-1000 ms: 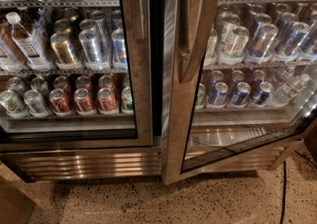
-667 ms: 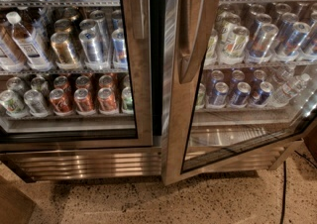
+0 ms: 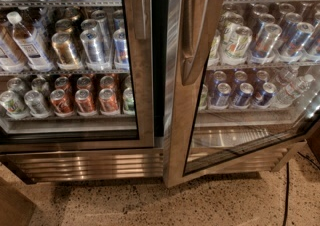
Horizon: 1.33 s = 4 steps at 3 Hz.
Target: Open right fridge door
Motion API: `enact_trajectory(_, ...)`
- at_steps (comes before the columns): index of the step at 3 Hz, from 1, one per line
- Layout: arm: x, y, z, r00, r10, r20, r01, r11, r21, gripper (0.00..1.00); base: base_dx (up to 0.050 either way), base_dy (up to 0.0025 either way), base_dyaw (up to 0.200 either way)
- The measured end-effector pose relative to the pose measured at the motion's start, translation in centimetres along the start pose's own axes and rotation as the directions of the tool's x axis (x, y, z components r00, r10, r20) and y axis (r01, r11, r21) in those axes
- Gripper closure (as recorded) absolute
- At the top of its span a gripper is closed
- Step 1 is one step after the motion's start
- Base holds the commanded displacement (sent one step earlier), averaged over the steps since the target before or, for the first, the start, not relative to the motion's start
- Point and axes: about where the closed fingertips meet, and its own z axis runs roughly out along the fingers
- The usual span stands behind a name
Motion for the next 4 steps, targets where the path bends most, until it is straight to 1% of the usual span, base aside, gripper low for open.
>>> enact_trajectory(1,-3.2,-2.5,1.1,0.979,0.105,0.177,-0.118,0.9908,0.066,0.00,0.000,0.00000,0.000)
enact_trajectory(2,-9.1,-3.5,2.6,0.941,0.220,0.258,-0.234,0.9719,0.024,0.00,0.000,0.00000,0.000)
enact_trajectory(3,-9.2,-4.2,2.5,0.926,0.293,0.237,-0.312,0.9493,0.043,0.00,0.000,0.00000,0.000)
enact_trajectory(4,-8.9,-4.8,2.6,0.929,0.291,0.228,-0.313,0.9473,0.068,0.00,0.000,0.00000,0.000)
